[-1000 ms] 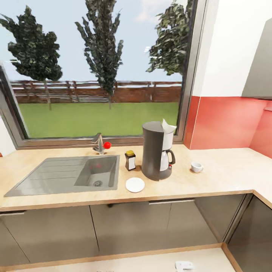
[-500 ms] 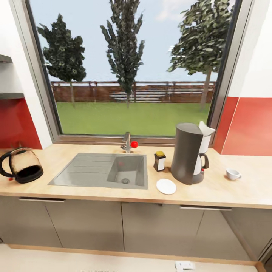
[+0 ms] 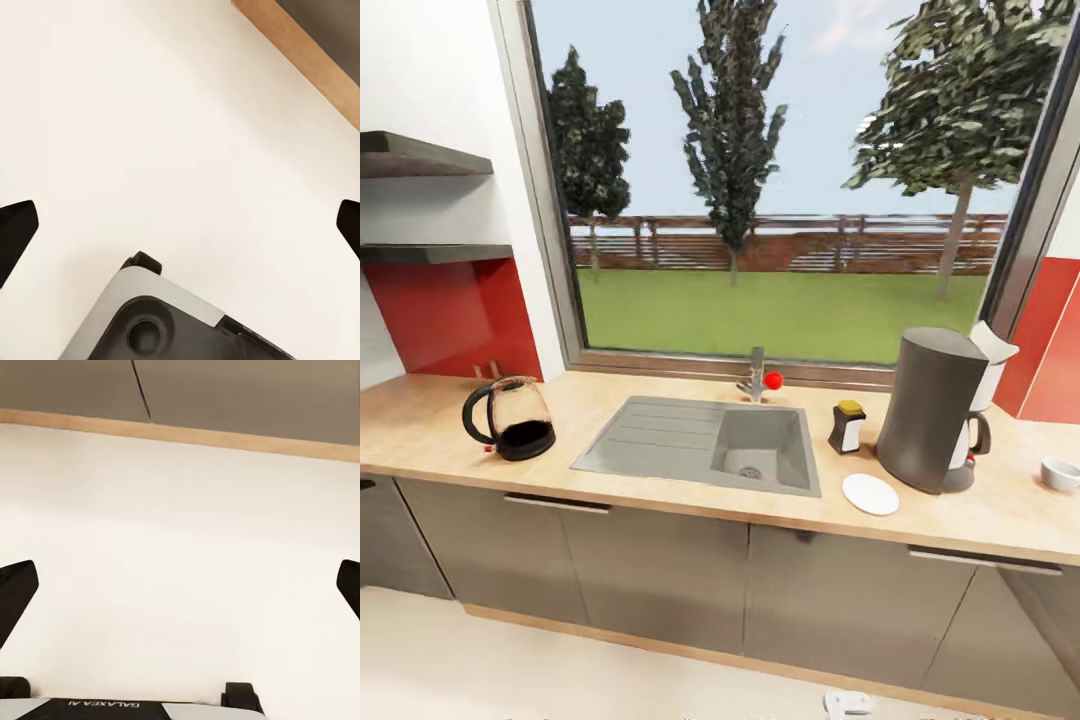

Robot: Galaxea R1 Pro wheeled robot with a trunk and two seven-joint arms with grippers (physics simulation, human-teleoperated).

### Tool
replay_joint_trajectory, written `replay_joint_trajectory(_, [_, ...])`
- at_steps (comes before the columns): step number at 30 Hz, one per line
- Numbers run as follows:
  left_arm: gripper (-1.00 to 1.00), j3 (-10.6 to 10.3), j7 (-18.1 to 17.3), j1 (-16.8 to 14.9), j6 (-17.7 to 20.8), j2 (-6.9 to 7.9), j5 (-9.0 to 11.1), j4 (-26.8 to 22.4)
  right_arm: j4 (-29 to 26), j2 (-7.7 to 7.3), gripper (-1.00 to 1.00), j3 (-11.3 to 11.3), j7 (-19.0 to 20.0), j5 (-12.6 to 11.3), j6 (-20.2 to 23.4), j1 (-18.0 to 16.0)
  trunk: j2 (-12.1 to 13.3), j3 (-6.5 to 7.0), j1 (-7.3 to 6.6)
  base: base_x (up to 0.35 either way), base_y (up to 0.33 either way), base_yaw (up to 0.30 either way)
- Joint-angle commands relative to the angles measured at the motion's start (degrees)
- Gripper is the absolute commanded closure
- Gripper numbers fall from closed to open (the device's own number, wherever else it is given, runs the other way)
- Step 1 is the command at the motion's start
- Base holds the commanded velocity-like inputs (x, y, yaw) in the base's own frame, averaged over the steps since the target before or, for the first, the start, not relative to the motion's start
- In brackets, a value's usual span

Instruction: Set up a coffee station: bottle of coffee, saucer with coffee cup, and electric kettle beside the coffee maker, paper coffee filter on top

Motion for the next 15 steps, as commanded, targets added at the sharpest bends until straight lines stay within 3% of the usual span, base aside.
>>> replay_joint_trajectory(1, [-1.00, -0.5, -0.2, -0.1, -0.2, 0.05, 0.6, 0.1, 0.1, 0.02, -1.00, 0.5, -0.1, -0.5, -0.2, -0.1, -0.1, -0.13, 0.02, -0.083, 0.303, 0.008])
replay_joint_trajectory(15, [-1.00, -0.4, -0.3, -0.1, -0.2, 0.14, 0.6, 0.1, 0.1, -0.24, -1.00, 0.4, -0.3, -0.4, -0.3, -0.1, -0.1, -0.13, 0.02, 0.001, 0.311, 0.001])
